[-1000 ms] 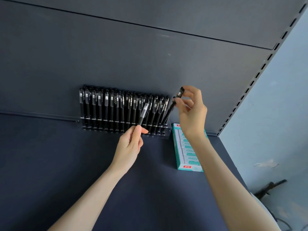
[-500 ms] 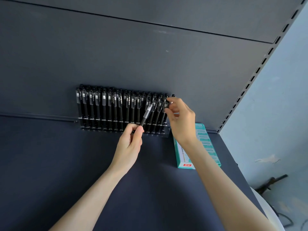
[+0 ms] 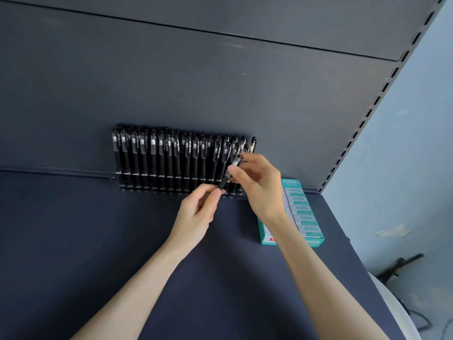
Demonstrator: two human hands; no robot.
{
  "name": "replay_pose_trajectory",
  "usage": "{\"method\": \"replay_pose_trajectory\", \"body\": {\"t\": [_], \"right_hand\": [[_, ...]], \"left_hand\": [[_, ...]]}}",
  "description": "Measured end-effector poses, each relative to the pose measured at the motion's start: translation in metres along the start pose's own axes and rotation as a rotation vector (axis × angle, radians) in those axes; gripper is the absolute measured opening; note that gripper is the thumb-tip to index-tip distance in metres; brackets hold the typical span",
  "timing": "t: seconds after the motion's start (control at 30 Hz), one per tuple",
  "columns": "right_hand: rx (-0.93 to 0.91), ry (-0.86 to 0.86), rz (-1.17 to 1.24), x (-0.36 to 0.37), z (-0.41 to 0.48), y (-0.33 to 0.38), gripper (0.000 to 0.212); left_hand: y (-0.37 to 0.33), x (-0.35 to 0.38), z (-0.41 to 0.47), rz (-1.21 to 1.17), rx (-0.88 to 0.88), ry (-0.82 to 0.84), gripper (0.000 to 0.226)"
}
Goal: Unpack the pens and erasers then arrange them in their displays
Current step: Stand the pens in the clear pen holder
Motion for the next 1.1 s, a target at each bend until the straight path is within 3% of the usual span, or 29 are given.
{"method": "replay_pose_trajectory", "body": {"t": [0.2, 0.33, 0.4, 0.5, 0.6, 0.73, 0.9, 1.1], "right_hand": [[-0.005, 0.026, 0.051, -0.003, 0.001, 0.0, 0.026], [-0.046, -0.018, -0.055, -0.01, -0.001, 0.005, 0.032], [-0.069, -0.104, -0.128, -0.015, 0.0, 0.007, 0.031], [-0.094, -0.212, -0.215, -0.024, 0.004, 0.008, 0.03], [-0.157, -0.299, -0.305, -0.03, 0.009, 0.009, 0.029], [-0.207, -0.364, -0.361, -0.034, 0.014, 0.013, 0.029], [-0.232, -0.382, -0.416, -0.035, 0.015, 0.014, 0.029], [-0.246, -0.485, -0.493, -0.034, 0.014, 0.023, 0.031]], "left_hand": [[0.003, -0.002, 0.001, 0.023, -0.023, 0.01, 0.02], [0.004, -0.005, 0.001, 0.069, -0.025, -0.001, 0.017], [0.003, -0.012, 0.003, 0.175, 0.039, -0.092, 0.013], [-0.004, -0.036, 0.004, 0.318, 0.143, -0.431, 0.008], [-0.01, -0.062, 0.008, 0.4, 0.135, -0.691, 0.047], [-0.017, -0.092, 0.015, 0.585, 0.037, -0.846, 0.098], [-0.017, -0.122, 0.025, 0.576, -0.054, -0.815, 0.123], [-0.011, -0.137, 0.034, 0.422, -0.046, -0.64, 0.122]]}}
Point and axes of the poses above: each hand's wrist, its own z-axis towards the middle knuckle, its own x-axis out of the palm, y = z × x, the point moved 3 cm from there along z, towards the middle knuckle, and after that the axes turned 12 degrees about -z, right-handed, at the moved point
